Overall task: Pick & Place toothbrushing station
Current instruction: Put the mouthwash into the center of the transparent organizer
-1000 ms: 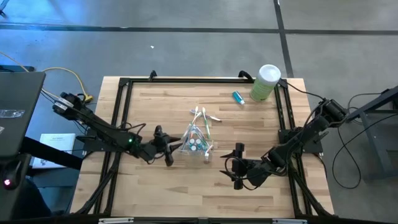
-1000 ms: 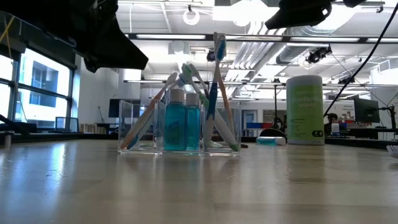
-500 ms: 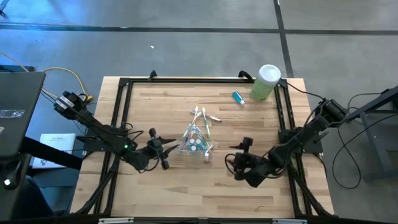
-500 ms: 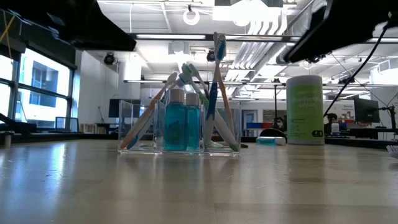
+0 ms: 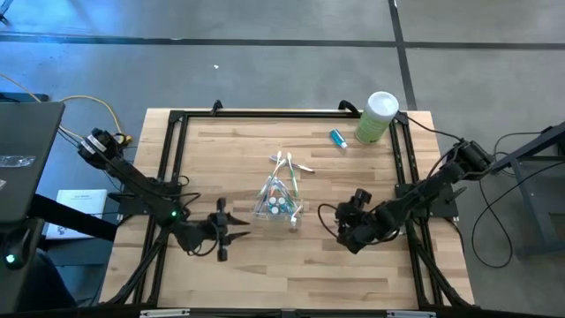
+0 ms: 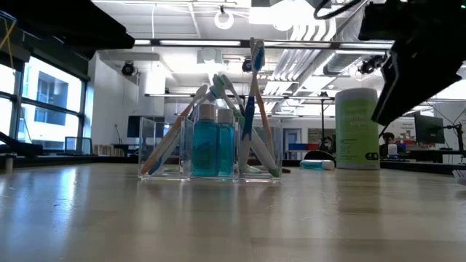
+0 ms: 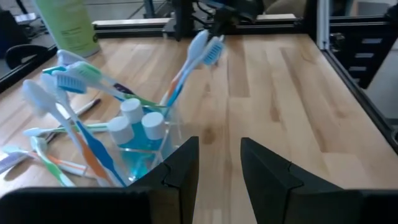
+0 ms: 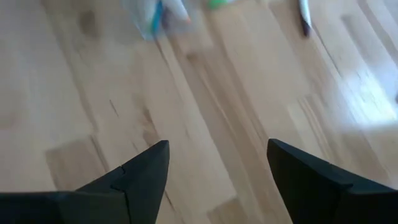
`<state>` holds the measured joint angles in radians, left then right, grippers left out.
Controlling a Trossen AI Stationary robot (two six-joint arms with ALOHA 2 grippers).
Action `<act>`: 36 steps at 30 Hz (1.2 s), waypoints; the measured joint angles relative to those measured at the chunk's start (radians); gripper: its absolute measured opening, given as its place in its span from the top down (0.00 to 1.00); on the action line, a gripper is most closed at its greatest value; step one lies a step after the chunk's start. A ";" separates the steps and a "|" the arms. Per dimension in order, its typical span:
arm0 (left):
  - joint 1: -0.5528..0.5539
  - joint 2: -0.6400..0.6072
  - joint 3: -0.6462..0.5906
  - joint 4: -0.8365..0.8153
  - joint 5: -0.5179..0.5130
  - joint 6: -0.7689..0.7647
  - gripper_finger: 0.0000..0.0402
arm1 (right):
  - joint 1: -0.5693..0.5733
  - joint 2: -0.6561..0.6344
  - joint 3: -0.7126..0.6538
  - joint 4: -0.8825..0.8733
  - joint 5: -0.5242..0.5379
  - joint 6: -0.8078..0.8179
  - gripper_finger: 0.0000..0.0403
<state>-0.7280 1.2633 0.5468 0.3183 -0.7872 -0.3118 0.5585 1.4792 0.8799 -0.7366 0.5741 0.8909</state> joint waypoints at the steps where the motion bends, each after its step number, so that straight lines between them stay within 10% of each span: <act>1: -0.005 0.000 0.000 0.000 0.000 0.004 0.72 | -0.003 0.000 0.000 -0.016 -0.005 0.012 0.35; 15: -0.006 0.000 0.000 -0.004 -0.002 0.050 0.72 | -0.005 0.000 0.000 -0.211 -0.396 0.184 0.35; 21: 0.006 0.000 0.000 -0.004 0.017 0.050 0.72 | 0.019 0.000 0.000 -0.210 -0.294 0.195 0.35; 28: 0.006 0.000 0.000 -0.004 0.031 0.043 0.72 | -0.048 -0.001 0.000 -0.211 0.075 0.205 0.35; 36: 0.006 0.000 0.000 -0.004 0.033 0.013 0.72 | -0.314 -0.001 0.000 -0.209 0.104 0.195 0.35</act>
<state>-0.7219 1.2633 0.5468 0.3141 -0.7544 -0.2987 0.2448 1.4784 0.8795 -0.9460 0.6784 1.0863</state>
